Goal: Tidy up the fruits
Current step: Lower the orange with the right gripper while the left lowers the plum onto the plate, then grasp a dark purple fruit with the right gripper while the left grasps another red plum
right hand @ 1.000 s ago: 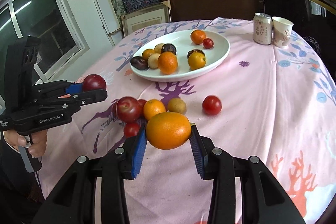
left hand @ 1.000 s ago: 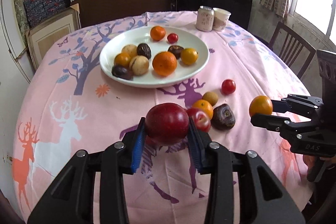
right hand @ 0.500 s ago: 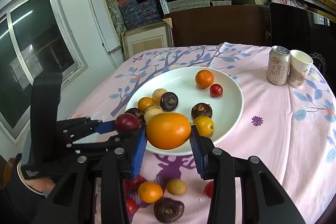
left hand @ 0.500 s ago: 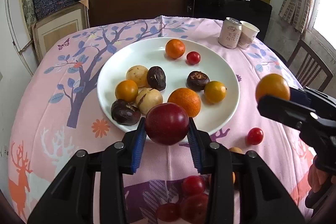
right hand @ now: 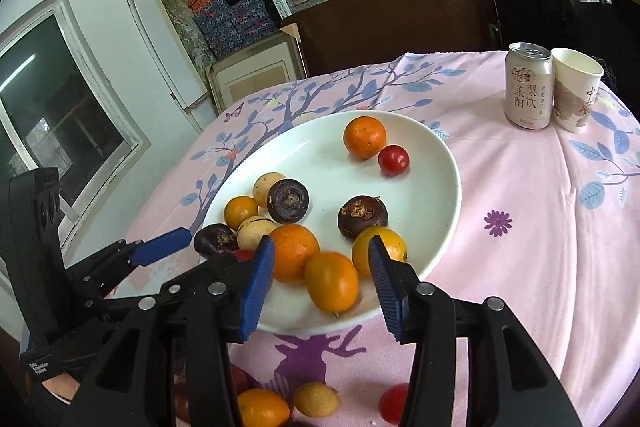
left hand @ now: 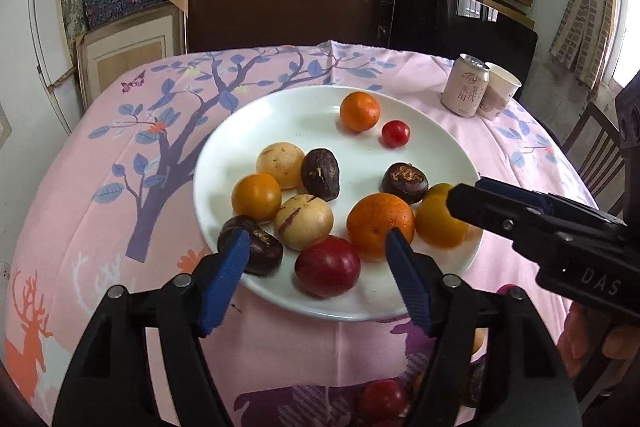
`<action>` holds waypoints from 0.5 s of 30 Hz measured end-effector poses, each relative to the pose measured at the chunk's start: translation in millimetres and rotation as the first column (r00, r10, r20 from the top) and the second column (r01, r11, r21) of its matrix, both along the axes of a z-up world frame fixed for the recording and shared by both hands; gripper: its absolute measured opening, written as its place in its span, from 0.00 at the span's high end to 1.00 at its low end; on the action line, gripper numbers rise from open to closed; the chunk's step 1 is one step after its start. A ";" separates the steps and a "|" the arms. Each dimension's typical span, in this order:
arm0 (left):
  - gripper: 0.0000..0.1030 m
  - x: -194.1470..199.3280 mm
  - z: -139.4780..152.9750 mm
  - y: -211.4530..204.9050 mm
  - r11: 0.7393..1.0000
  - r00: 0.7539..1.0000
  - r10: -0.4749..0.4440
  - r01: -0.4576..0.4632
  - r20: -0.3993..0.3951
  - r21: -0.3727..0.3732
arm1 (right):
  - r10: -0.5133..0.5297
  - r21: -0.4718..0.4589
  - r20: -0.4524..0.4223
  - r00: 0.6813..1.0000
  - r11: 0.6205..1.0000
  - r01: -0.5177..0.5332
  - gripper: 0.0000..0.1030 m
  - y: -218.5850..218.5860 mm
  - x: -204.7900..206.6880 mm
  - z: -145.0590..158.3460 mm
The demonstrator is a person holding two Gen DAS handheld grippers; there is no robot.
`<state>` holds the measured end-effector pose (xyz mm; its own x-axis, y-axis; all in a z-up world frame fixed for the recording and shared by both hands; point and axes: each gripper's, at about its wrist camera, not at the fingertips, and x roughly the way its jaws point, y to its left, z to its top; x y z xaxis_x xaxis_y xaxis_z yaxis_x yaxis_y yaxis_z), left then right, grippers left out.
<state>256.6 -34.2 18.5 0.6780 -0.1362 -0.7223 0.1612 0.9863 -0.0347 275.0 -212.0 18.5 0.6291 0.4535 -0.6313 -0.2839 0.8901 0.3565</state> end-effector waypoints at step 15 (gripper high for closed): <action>0.27 -68.3 7.5 5.2 0.999 0.999 -0.047 0.047 0.001 0.017 | 0.025 -0.036 -0.002 1.000 0.999 -0.026 0.44 -29.1 -87.2 3.5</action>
<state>188.4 -29.0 26.0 0.6723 -0.1554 -0.7237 0.2070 0.9782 -0.0178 187.9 -241.1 22.0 0.6166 0.4463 -0.6485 -0.3061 0.8949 0.3248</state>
